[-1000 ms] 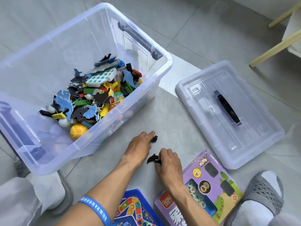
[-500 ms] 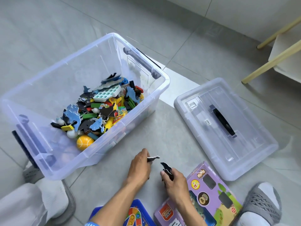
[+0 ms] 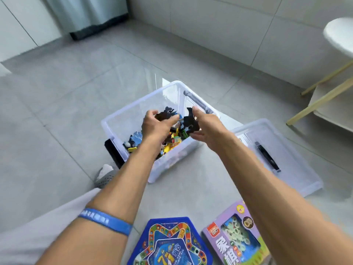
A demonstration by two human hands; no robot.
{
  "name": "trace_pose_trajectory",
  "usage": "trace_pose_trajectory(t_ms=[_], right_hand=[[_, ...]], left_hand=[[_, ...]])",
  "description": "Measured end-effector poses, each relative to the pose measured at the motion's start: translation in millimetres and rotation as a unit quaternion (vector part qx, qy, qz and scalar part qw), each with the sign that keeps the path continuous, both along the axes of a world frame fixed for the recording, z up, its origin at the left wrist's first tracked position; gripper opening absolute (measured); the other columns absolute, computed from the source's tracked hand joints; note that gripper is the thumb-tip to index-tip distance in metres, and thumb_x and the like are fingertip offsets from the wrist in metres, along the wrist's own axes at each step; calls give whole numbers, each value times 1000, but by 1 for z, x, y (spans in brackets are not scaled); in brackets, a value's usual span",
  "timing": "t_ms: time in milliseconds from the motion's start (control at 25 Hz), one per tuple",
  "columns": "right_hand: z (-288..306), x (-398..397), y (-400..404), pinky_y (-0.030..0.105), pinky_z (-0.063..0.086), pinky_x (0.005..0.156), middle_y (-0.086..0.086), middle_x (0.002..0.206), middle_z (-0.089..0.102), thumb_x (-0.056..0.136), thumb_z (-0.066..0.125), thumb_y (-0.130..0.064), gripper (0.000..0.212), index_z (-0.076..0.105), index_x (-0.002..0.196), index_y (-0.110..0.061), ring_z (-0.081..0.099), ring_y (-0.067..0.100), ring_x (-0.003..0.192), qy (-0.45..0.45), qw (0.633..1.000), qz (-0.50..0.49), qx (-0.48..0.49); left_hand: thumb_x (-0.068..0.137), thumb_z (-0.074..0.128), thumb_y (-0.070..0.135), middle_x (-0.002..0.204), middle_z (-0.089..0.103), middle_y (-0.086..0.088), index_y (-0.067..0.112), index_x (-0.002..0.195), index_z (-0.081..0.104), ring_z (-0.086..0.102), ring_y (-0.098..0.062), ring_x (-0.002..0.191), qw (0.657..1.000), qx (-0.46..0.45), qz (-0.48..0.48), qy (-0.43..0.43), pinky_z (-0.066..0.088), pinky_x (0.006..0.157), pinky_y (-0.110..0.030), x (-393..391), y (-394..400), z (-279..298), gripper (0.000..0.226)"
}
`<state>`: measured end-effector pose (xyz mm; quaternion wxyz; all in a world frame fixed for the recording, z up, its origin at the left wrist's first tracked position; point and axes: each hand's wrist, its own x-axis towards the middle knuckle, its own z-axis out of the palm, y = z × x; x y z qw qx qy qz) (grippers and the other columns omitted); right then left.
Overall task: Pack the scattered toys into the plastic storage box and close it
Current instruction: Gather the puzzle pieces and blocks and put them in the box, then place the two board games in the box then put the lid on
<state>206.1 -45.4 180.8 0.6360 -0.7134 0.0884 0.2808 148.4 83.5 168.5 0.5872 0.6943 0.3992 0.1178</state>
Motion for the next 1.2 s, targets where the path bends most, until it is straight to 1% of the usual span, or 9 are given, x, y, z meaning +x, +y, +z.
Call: trace_pose_trajectory(t_ms=[80, 200, 280, 440, 600, 760, 920, 1080, 1200], right_hand=[[5, 0, 0, 31, 42, 74, 4, 76, 52, 95, 52, -46, 37, 57, 100, -10, 53, 23, 75, -76, 992, 14, -99], [-32, -48, -41, 41, 46, 73, 20, 85, 65, 93, 52, -34, 39, 64, 93, 3, 58, 36, 82, -160, 961, 5, -225], [-88, -98, -92, 41, 50, 76, 21, 96, 69, 88, 54, -26, 31, 67, 94, 1, 63, 37, 92, -108, 947, 4, -302], [-169, -175, -196, 33, 48, 85, 10, 115, 69, 82, 60, -22, 32, 65, 113, -13, 63, 28, 102, 56, 916, -23, -397], [-195, -157, -232, 36, 46, 93, 10, 124, 64, 83, 60, -16, 34, 61, 117, -13, 59, 27, 109, 1, 909, 2, -418], [-232, -102, -268, 41, 45, 95, 9, 126, 58, 80, 53, -21, 42, 53, 122, -16, 54, 31, 116, 23, 870, 83, -485], [-270, -93, -306, 39, 51, 86, 5, 110, 63, 64, 62, -46, 50, 55, 106, -19, 62, 29, 100, 143, 874, 84, -457], [-264, -93, -324, 38, 57, 74, 3, 87, 74, 72, 75, -49, 34, 70, 86, -18, 69, 22, 79, 125, 924, 52, -357], [-237, -96, -317, 39, 59, 68, 0, 83, 77, 81, 71, -51, 34, 74, 95, -20, 72, 20, 73, 106, 967, -29, -229]], left_hand=[[73, 76, 43, 139, 51, -7, 14, 139, 42, 55, -25, 121, 998, 25, -11, 62, 47, 98, -35, -12, 17, 13, 81], [83, 65, 28, 112, 64, 1, 19, 115, 60, 61, -20, 102, 997, 57, 48, -13, 48, 81, -27, -64, -10, -6, 34], [83, 66, 23, 98, 66, 3, 18, 102, 64, 62, -17, 85, 998, -15, -12, 57, 46, 69, -25, -109, -55, -52, 20], [81, 65, 19, 101, 68, -3, 16, 101, 64, 61, -18, 85, 943, -128, -152, 269, 49, 77, -29, -179, -150, -141, 20], [81, 64, 24, 78, 62, -3, 12, 81, 59, 56, -19, 70, 895, -170, -187, 367, 44, 64, -29, -200, -204, -183, 13], [79, 64, 24, 85, 66, -8, 7, 91, 66, 58, -22, 72, 887, -198, -120, 399, 39, 59, -26, -176, -226, -210, 20], [73, 69, 13, 88, 72, -9, 12, 101, 60, 68, -24, 76, 885, -313, -16, 344, 56, 67, -33, -162, -240, -220, 30], [85, 65, 8, 91, 68, -4, 15, 111, 50, 68, -20, 73, 919, -257, -3, 300, 48, 53, -25, -140, -217, -213, 31], [87, 66, 10, 100, 71, -4, 18, 111, 55, 71, -21, 76, 944, -239, -14, 229, 53, 58, -29, -121, -181, -203, 28]])
